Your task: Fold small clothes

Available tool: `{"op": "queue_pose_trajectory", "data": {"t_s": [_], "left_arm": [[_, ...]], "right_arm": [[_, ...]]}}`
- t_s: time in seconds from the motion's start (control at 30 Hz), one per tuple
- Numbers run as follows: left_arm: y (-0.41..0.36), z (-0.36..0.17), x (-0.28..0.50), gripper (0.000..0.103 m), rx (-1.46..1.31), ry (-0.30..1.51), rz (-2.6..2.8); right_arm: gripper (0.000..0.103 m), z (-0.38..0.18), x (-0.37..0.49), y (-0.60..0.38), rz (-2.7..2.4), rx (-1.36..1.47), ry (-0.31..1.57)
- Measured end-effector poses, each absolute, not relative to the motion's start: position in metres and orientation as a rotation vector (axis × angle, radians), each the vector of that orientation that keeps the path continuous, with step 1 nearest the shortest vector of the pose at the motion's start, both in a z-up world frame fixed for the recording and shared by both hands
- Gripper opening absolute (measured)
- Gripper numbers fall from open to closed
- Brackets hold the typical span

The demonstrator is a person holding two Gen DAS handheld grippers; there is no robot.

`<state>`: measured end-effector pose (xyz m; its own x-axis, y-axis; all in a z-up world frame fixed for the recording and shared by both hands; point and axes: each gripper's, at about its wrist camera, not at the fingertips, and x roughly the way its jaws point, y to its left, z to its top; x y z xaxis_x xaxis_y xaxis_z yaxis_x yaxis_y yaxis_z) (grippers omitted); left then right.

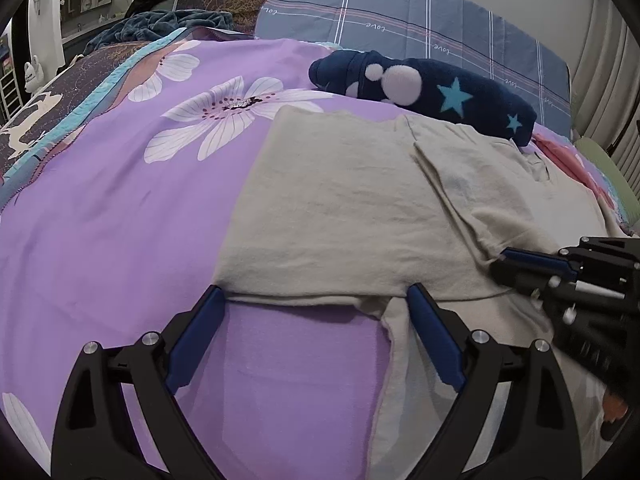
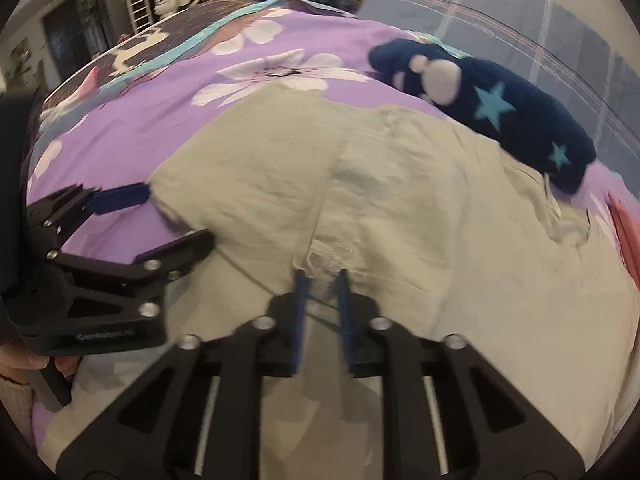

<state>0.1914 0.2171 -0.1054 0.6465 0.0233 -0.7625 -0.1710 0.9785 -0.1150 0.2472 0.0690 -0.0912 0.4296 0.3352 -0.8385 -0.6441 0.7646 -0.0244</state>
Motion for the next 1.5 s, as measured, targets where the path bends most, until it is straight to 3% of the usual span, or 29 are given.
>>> {"op": "queue_pose_trajectory", "data": {"t_s": [0.27,0.37,0.53,0.6,0.67,0.97,1.0,1.07,1.37,1.43,1.5], "left_arm": [[0.218,-0.105,0.191,0.092,-0.191,0.857,0.107],[0.218,-0.105,0.191,0.093,-0.193,0.861,0.104],[0.218,-0.106,0.192,0.094,-0.191,0.865,0.101],[0.217,-0.107,0.193,0.094,-0.185,0.867,0.104],[0.215,-0.107,0.193,0.095,-0.175,0.869,0.109],[0.215,-0.107,0.193,0.095,-0.177,0.869,0.109],[0.215,-0.107,0.193,0.095,-0.176,0.869,0.110],[0.215,-0.107,0.193,0.095,-0.179,0.867,0.107],[0.205,-0.103,0.184,0.095,-0.130,0.851,0.083],[0.202,-0.106,0.187,0.095,-0.105,0.872,0.102],[0.202,-0.107,0.187,0.095,-0.100,0.875,0.105]], "right_arm": [[0.005,-0.043,0.261,-0.057,0.448,0.049,0.869],[0.005,-0.063,0.274,-0.143,0.294,0.255,0.962],[0.009,-0.105,0.272,-0.198,0.272,0.415,1.097],[0.036,-0.100,0.271,-0.194,0.323,0.429,1.064],[0.046,-0.092,0.275,-0.183,0.369,0.412,1.023],[0.046,-0.106,0.335,-0.101,0.515,0.345,1.095],[0.039,-0.103,0.335,-0.094,0.517,0.314,1.070],[0.006,-0.099,0.334,-0.085,0.567,0.295,1.079],[0.005,-0.028,0.314,-0.169,0.359,0.276,0.855],[0.006,-0.033,0.320,-0.193,0.302,0.262,0.872],[0.016,-0.054,0.330,-0.208,0.301,0.289,0.962]]}}
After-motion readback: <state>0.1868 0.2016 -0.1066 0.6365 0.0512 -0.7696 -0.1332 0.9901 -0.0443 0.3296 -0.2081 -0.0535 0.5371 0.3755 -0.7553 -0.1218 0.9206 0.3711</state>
